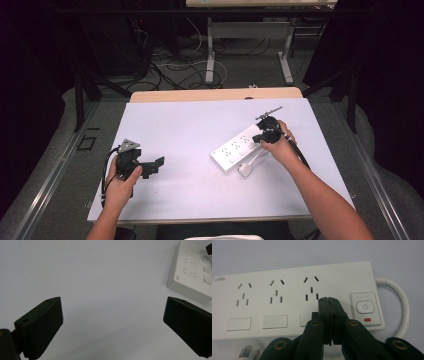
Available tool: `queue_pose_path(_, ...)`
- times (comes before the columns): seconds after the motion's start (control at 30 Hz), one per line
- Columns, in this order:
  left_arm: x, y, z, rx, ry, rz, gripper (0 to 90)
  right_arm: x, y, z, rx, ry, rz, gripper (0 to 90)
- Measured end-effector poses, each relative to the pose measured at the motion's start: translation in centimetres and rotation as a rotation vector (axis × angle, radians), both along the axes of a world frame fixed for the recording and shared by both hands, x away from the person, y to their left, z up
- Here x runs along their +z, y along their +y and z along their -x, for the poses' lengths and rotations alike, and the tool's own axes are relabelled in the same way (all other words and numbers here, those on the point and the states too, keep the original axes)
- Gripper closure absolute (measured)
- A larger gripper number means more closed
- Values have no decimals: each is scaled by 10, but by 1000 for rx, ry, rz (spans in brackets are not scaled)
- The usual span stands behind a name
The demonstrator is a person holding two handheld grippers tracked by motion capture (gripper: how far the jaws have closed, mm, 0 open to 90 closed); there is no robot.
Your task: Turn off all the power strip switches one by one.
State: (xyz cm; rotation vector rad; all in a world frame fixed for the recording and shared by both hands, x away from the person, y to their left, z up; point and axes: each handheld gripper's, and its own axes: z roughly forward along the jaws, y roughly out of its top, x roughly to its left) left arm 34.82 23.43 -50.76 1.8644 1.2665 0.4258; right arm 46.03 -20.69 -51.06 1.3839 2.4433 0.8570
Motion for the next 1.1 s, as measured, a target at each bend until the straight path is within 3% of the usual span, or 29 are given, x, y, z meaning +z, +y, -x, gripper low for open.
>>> queue_pose_path(0.43, 0, 0, 0, 5, 1, 9, 28, -1, 12, 6, 49, 2, -10, 892)
queue_pose_path(0.7, 0, 0, 1, 7, 3, 11, 28, -1, 18, 9, 61, 17, 9, 892)
queue_pose_path(0.77, 0, 0, 1, 6, 3, 10, 28, -3, 19, 9, 64, 15, -9, 892)
queue_pose_path(0.87, 1, 1, 1, 4, 1, 3, 28, -2, 20, 9, 68, 25, 15, 892)
queue_pose_path(0.93, 1, 1, 1, 5, 1, 4, 28, -6, 20, 9, 73, 1, -9, 893)
queue_pose_path(0.97, 1, 1, 1, 5, 0, 4, 28, -3, 20, 9, 78, 30, 16, 892)
queue_pose_path(1.1, 1, 1, 0, 4, 1, 4, 28, -4, 20, 9, 74, 23, 27, 893)
